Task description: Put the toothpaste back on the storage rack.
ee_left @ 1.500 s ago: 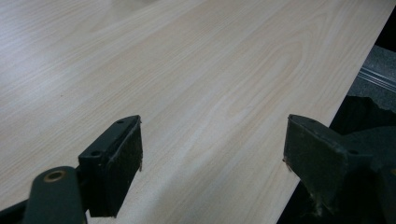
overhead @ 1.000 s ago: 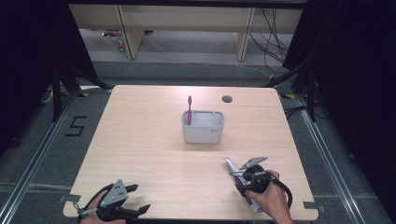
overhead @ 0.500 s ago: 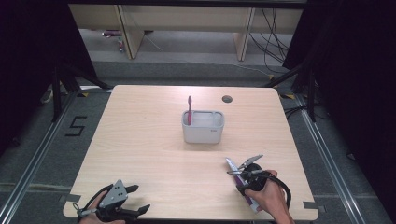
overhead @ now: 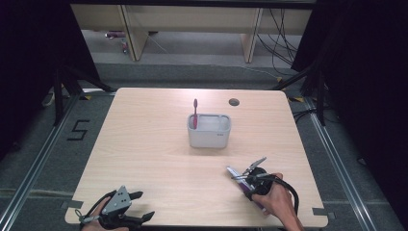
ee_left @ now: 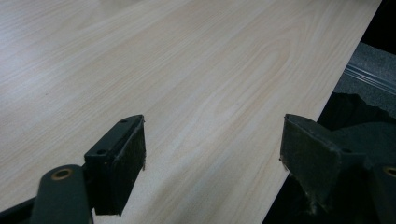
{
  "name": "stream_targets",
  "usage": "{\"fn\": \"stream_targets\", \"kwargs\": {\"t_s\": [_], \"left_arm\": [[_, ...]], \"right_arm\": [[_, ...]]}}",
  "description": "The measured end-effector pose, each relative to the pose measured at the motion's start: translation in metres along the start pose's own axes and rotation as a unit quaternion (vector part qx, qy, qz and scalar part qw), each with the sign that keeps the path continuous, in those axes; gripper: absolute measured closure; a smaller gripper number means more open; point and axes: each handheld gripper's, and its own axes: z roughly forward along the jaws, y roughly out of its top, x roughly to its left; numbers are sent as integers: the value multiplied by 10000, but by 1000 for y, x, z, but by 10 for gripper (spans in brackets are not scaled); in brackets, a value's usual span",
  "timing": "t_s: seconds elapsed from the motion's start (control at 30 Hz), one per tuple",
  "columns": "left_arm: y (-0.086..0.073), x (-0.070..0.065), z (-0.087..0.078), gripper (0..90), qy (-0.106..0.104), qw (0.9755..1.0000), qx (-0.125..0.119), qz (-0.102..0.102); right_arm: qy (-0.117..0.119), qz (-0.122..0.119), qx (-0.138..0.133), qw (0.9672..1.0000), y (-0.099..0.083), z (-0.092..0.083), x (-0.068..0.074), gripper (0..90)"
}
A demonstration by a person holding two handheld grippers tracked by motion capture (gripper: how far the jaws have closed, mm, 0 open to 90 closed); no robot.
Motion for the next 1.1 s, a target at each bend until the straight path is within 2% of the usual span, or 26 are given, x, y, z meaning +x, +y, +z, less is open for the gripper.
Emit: {"fn": "stream_targets", "kwargs": {"t_s": [0.03,0.07,0.1,0.13,0.2,0.23,0.27,0.33,0.4,0.43,0.47,0.5,0.53,0.57,0.6,0.63,0.67,0.7,0.73,0.8,0.83,0.9,0.93,1.0,1.07,1.1], "left_arm": [[0,0,0,219,1,10000,-7,-4],[0,0,0,219,3,10000,34,41],[-1,1,0,219,-40,10000,9,47],[-1,0,1,220,-43,10000,7,45],[0,0,1,220,-14,10000,10,25],[0,2,1,220,5,9999,110,131],[-1,0,2,220,-13,10000,8,38],[-1,0,2,221,-21,10000,36,68],[0,0,1,221,-45,10000,14,28],[-1,0,1,221,-43,10000,-28,-4],[-1,0,1,221,-26,10000,5,39],[-1,2,0,221,7,9998,105,140],[-1,2,0,221,2,9998,110,143],[0,2,0,221,6,9999,69,107],[0,0,1,221,-32,10000,-5,30],[-1,1,1,221,-8,10000,25,58],[-1,1,0,221,-12,9999,57,88],[-1,0,1,221,-32,10000,-21,6],[-1,1,1,221,-9,10000,29,63],[-1,-1,2,221,-4,10000,16,42],[0,0,0,221,11,9999,101,84],[0,0,1,221,-12,9999,75,81],[0,-1,1,221,-20,10000,22,46],[-1,0,2,221,-29,10000,-3,61],[-1,-2,2,221,-55,9999,66,64],[-1,-2,3,221,-23,10000,2,57]], "right_arm": [[-58,9,23,10000,0,0,0,602],[-34,-107,-26,9999,1,1,-2,602],[-11,72,78,9999,1,0,0,603],[-4,-2,41,10000,2,0,-2,604],[66,53,85,9999,3,0,-3,606],[75,28,105,9999,4,0,-4,607],[108,-173,7,9998,4,2,-7,608],[147,-61,67,9999,5,1,-7,610],[173,-123,66,9998,6,2,-10,611],[204,88,181,9996,7,1,-8,612],[240,102,188,9995,7,1,-9,613],[290,65,179,9994,8,1,-10,615],[279,-68,134,9995,8,2,-12,616],[318,10,173,9993,9,2,-12,617],[285,-42,172,9994,9,2,-13,618],[338,26,174,9993,10,3,-13,619],[378,-4,188,9991,10,3,-14,620],[353,106,269,9990,11,2,-13,621],[348,66,266,9990,11,2,-13,621],[397,31,257,9989,12,3,-14,622],[368,88,302,9988,12,3,-14,622],[409,128,328,9985,13,3,-13,624],[377,2,287,9989,13,4,-14,625],[393,-30,304,9988,14,4,-14,625],[438,-9,327,9985,15,5,-16,627],[469,18,351,9983,16,5,-16,628]]}}
